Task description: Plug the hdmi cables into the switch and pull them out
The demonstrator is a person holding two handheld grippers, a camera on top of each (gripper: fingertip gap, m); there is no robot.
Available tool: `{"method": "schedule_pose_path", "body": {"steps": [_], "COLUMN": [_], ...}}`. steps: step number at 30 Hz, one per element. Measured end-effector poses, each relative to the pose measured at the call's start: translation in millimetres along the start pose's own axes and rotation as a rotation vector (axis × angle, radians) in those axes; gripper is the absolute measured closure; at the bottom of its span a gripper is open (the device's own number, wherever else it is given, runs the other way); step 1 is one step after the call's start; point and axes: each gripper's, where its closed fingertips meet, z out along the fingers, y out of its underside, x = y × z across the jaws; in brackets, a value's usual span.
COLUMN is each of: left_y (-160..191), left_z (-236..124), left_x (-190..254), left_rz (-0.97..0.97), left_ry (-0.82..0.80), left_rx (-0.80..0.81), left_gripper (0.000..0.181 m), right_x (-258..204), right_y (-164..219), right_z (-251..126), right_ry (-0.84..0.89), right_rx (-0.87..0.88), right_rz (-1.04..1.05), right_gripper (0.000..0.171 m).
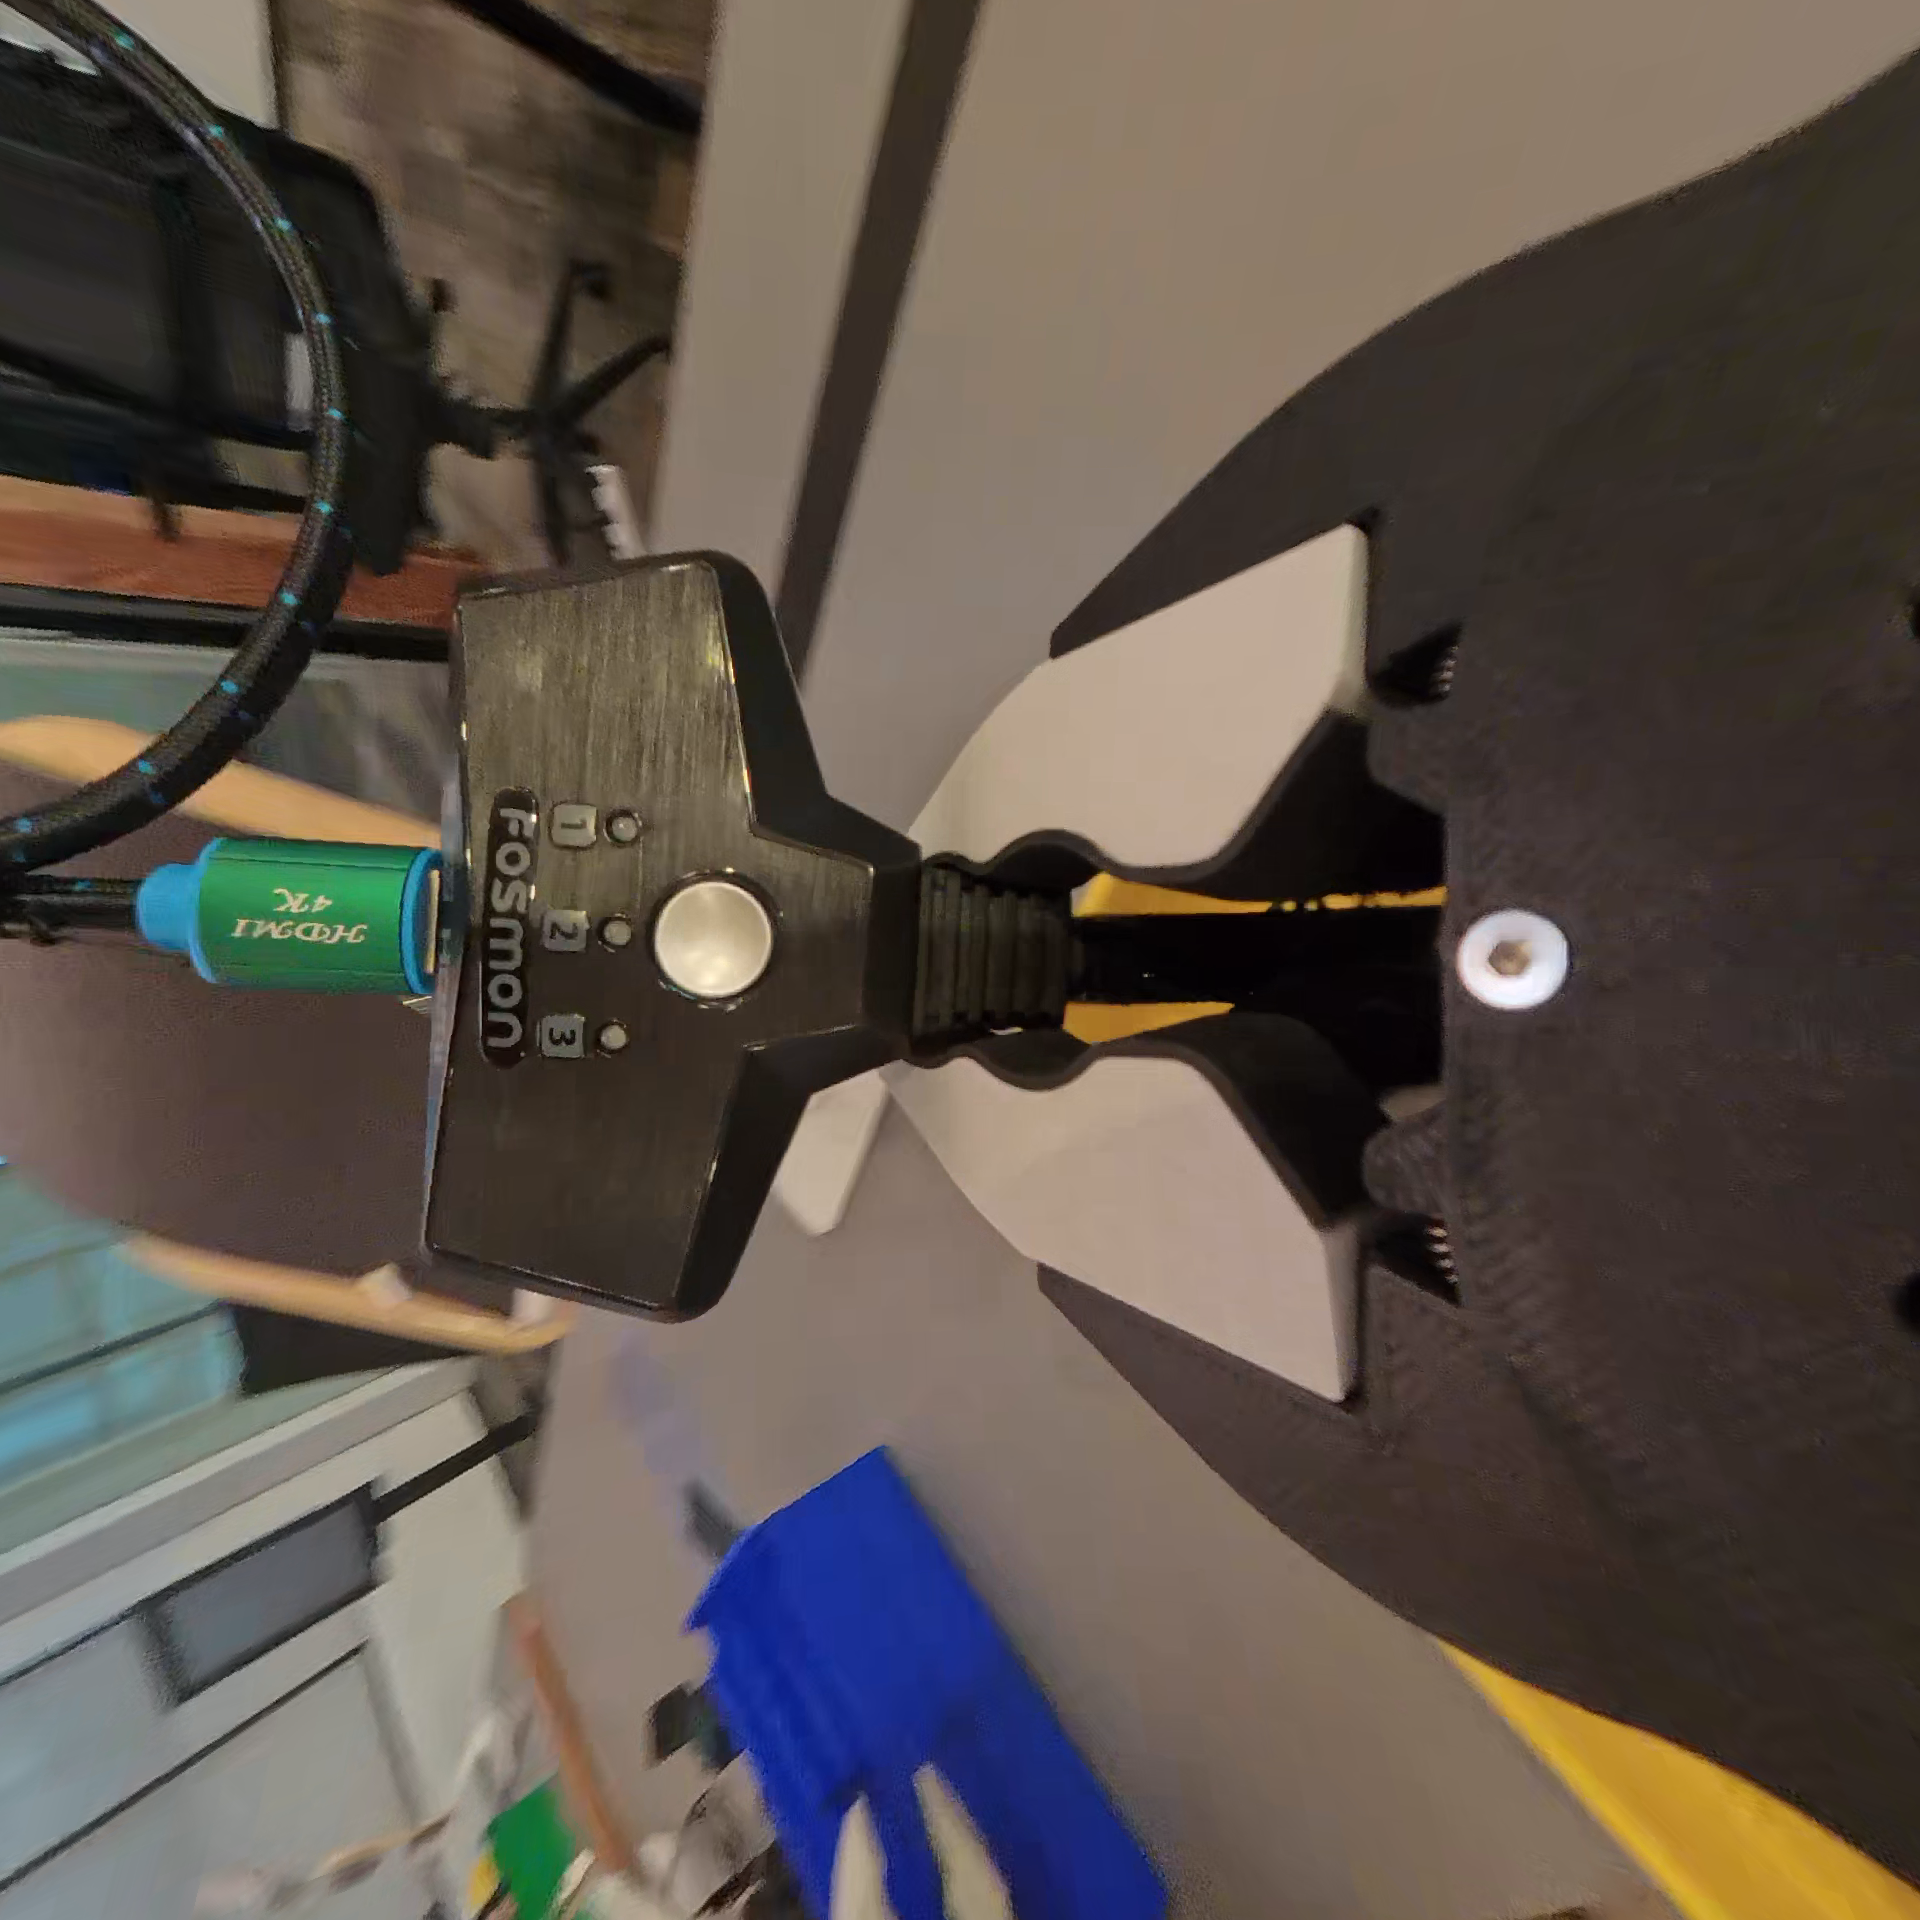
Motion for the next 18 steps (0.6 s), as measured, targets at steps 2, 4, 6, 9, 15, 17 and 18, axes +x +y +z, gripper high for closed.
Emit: {"method": "schedule_pose_path", "body": {"steps": [2,4,6,9,15,17,18], "left_y": [1,0,0,-1,-1,-1,-1], "left_z": [0,1,1,1,0,0,0], "left_x": [0,0,1,2,0,0,1], "left_rz": [-0.002,0.001,0.002,0.009,0.011,0.009,0.012], "left_ry": [0.000,-0.001,0.002,0.002,-0.004,-0.003,-0.002], "left_rx": [0.000,0.000,-0.001,-0.002,-0.005,-0.003,-0.004], "left_gripper": [0.156,0.156,0.156,0.156,0.155,0.155,0.155], "right_x": [6,7,6,8,2,-4,-4], "right_y": [35,62,81,106,121,125,126], "right_z": [3,4,6,8,0,-1,-1], "right_ry": [0.045,0.082,0.113,0.138,0.078,0.036,0.033], "right_rx": [-0.121,-0.245,-0.369,-0.529,-0.724,-0.765,-0.783], "right_rz": [-0.015,-0.047,-0.111,-0.197,-0.310,-0.335,-0.358], "right_gripper": [0.149,0.149,0.149,0.148,0.148,0.148,0.148]}}
